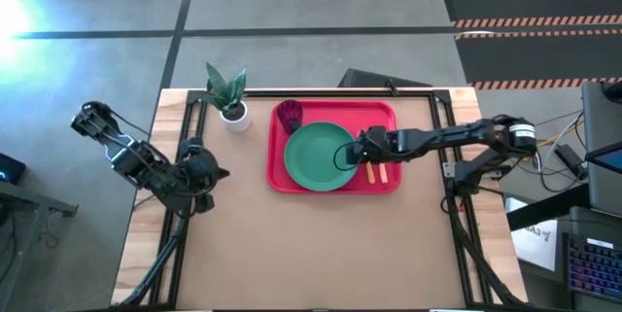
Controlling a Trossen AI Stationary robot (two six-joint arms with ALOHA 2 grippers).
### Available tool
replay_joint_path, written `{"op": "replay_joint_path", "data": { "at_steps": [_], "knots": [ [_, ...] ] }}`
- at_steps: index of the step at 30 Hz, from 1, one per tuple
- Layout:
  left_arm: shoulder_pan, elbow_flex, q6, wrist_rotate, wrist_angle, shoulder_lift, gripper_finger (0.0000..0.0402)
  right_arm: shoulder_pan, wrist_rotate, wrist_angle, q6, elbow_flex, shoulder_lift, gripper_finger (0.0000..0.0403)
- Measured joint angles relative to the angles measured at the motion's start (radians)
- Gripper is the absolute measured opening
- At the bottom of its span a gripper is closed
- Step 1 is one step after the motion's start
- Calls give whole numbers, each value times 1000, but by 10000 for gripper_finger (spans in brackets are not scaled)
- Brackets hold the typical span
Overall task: Pick and place plate/cup/fork/spoon on tray
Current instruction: Move the red tray to the center of the table
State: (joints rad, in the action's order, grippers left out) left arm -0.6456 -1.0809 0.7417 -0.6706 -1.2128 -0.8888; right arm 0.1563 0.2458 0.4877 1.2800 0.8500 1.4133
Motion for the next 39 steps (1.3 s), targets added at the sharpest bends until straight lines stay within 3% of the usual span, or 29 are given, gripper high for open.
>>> {"op": "replay_joint_path", "data": {
  "at_steps": [10,14,17,20,26,31,35,39],
  "knots": [
    [0,-50,-149,-124,9,15,0,-150,327,4,-349,266,-232,69],
    [0,-70,-109,-72,12,22,0,-215,343,8,-540,394,-275,62],
    [2,-85,4,-74,13,39,0,-261,335,12,-637,480,-290,61],
    [3,-87,117,-79,26,62,0,-299,272,24,-732,558,-299,61],
    [3,-88,33,-68,31,84,0,-351,73,28,-858,659,-300,61],
    [3,-120,10,-67,45,105,0,-386,-264,26,-1059,680,-300,61],
    [3,-136,-263,-67,175,137,0,-386,-498,41,-1135,680,-306,61],
    [3,-138,-565,-28,352,190,0,-383,-516,130,-1149,680,-347,61]
  ]
}}
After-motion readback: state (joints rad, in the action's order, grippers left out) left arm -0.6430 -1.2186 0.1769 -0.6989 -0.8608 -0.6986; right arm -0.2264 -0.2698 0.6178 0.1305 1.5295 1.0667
